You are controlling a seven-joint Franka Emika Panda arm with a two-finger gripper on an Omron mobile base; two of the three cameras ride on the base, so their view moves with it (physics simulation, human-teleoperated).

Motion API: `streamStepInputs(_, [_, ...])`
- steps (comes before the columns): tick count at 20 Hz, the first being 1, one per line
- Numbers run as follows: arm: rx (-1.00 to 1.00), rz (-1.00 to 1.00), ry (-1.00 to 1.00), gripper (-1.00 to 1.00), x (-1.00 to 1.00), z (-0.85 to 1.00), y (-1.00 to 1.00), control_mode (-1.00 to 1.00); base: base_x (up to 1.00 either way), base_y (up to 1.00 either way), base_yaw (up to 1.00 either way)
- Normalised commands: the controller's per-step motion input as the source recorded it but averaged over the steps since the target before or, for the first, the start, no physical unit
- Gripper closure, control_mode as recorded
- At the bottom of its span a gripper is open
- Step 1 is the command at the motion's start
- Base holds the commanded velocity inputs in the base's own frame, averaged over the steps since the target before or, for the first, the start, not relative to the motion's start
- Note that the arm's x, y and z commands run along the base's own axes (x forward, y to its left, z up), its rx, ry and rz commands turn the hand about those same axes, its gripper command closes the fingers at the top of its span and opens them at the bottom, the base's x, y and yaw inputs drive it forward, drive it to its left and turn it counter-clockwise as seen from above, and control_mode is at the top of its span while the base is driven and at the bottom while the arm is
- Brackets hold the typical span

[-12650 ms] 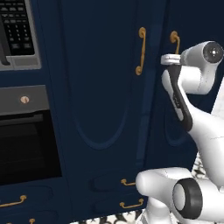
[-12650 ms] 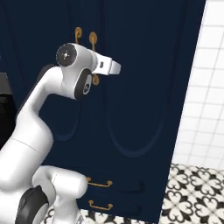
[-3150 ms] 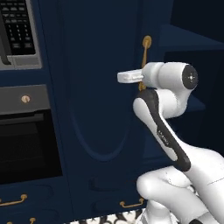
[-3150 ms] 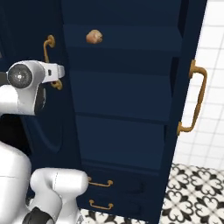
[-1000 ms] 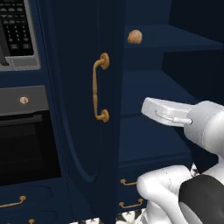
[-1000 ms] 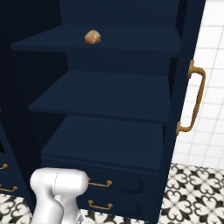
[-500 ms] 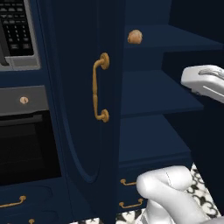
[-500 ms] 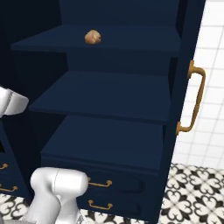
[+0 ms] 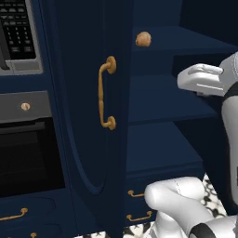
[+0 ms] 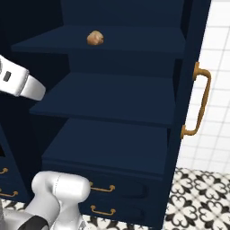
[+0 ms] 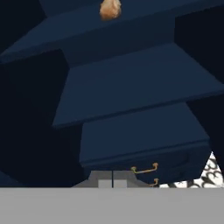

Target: Open the cabinet, pick up the bread from the cabinet and place it in the basket. Then move the basket to the dining counter.

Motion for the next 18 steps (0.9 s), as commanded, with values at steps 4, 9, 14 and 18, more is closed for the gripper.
streamStepInputs(4, [-0.04,0.01,0.00,1.00,0.22,-0.01,-0.35,-1.00,0.00,0.00,0.00])
streamStepInputs(9, [-0.15,0.04,-0.21,1.00,0.19,-0.33,-0.01,-1.00,0.00,0.00,0.00])
streamStepInputs(14, [-0.06,0.02,-0.15,-1.00,0.31,-0.21,-0.01,-1.00,0.00,0.00,0.00])
streamStepInputs(18, [0.02,0.02,0.00,-1.00,0.03,0.07,0.00,-1.00,0.00,0.00,0.00])
